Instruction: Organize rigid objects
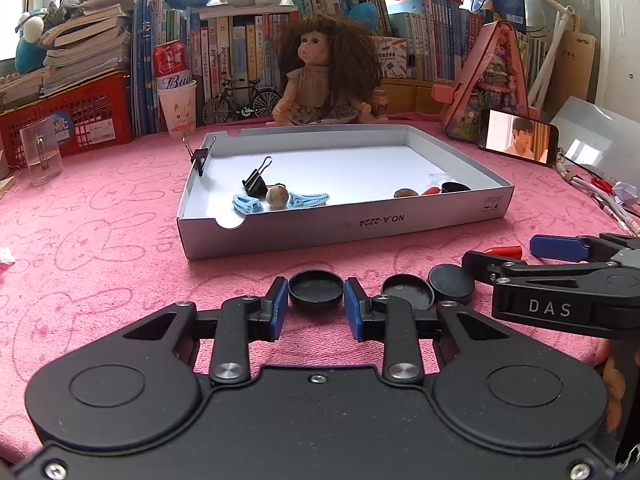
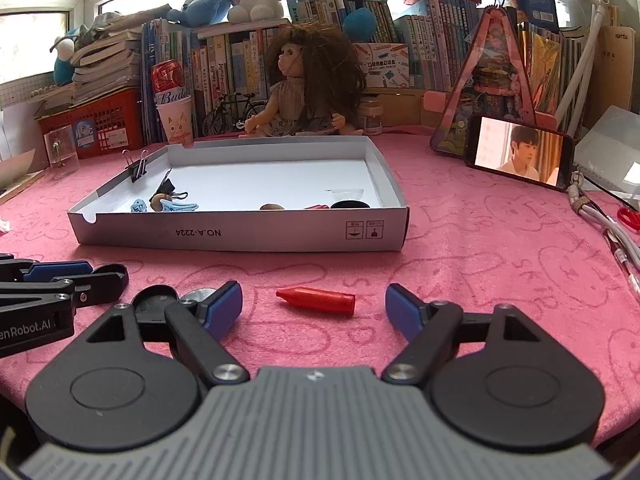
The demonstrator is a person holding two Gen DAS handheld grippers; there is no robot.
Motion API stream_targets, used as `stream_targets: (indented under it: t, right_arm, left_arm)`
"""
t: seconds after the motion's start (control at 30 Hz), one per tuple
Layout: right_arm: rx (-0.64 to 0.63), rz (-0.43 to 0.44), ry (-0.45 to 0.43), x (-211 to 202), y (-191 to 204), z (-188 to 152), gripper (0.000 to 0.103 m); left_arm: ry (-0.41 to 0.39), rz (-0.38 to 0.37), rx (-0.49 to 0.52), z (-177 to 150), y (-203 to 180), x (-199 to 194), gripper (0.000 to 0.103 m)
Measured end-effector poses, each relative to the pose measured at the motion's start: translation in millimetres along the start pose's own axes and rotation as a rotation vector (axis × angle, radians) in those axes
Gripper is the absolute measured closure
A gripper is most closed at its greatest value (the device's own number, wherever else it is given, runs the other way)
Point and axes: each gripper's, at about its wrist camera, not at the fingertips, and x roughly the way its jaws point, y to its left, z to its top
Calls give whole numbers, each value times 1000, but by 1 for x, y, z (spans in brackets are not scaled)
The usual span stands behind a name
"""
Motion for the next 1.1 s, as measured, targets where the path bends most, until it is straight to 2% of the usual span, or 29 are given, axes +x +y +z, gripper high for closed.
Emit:
stream_targets:
  t: [0.07,0.23,0.4,0.5,0.63,0.67,0.77,1.1]
  right_arm:
    - [-10,-67,-26,-1,5,-2,16]
    - [-34,-75,-38,-1,13,-7,16]
    - [-45,-97,-56,0,21,-9,23]
    - [-33,-103,-59,0,22,-8,31]
    - [-20,-101,-53,1,20,-8,48]
    - [-15,-98,-53,0,19,-9,53]
    - [-2,-64,-51,0,16,-7,54]
    - [1,-47,-82,-2,9,1,54]
  left_arm:
    - [1,6,-5,-1,0,1,74]
    - [-17,39,4,-2,-3,2,68]
    - [-26,57,1,-3,-3,4,65]
    - [-22,58,-8,-2,-2,7,65]
    - [-26,54,-13,-4,-2,7,66]
    - [-28,49,-14,-3,-2,8,71]
    - [-33,21,-13,-4,-2,6,73]
    - [-56,25,-18,4,-3,1,73]
